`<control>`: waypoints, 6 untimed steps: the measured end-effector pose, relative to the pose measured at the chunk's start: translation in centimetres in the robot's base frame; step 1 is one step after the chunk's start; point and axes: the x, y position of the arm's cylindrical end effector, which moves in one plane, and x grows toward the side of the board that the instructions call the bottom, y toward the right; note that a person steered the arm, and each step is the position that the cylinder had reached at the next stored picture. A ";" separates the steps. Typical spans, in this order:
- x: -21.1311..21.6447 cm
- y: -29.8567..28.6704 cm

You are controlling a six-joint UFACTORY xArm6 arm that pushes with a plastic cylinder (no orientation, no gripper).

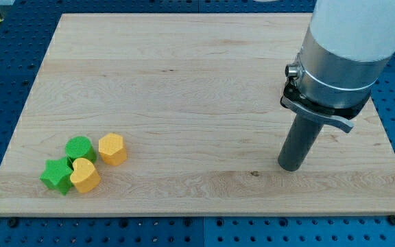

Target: Push the red circle to the center

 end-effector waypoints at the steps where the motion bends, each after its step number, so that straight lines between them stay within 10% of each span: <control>1: 0.0 0.0; 6: -7.2 12.1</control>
